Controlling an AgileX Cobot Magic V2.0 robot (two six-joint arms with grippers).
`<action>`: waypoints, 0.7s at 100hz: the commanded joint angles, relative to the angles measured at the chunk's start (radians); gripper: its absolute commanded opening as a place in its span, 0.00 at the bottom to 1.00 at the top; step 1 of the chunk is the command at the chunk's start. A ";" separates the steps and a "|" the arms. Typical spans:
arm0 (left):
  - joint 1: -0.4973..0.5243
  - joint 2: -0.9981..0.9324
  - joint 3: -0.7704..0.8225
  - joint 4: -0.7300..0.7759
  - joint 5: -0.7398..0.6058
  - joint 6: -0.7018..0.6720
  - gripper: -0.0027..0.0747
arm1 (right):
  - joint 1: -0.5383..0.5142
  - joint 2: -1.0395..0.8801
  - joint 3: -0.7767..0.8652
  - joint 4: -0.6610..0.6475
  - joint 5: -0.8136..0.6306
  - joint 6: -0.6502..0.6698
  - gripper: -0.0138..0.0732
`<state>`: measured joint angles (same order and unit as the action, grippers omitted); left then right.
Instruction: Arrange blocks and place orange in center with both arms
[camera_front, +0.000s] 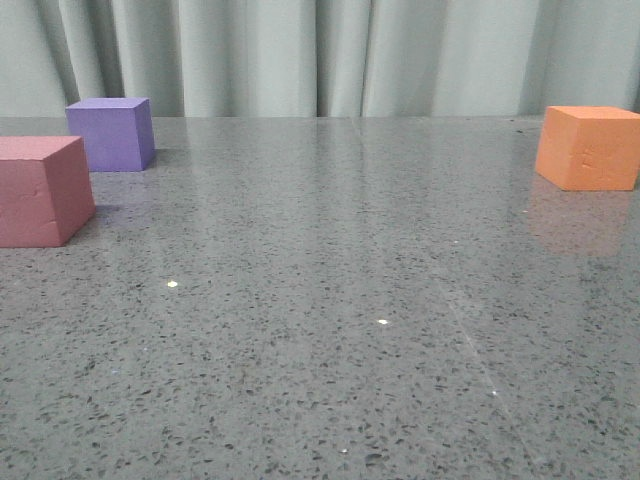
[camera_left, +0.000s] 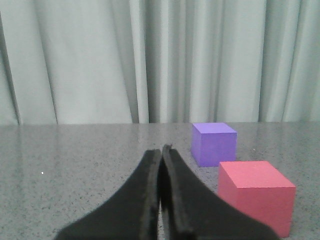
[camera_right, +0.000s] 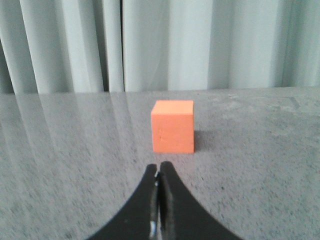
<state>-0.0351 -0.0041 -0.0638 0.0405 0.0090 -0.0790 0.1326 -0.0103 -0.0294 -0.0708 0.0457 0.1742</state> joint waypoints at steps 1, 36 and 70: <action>0.001 0.013 -0.128 -0.051 0.030 -0.008 0.01 | -0.006 0.038 -0.109 0.045 -0.020 -0.007 0.08; 0.001 0.340 -0.618 -0.136 0.649 -0.008 0.01 | -0.006 0.423 -0.609 0.071 0.566 -0.007 0.08; 0.001 0.628 -0.853 -0.136 0.965 -0.008 0.01 | -0.006 0.641 -0.775 0.088 0.764 -0.007 0.08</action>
<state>-0.0351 0.5787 -0.8761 -0.0775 1.0072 -0.0790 0.1326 0.5963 -0.7699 0.0000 0.8328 0.1742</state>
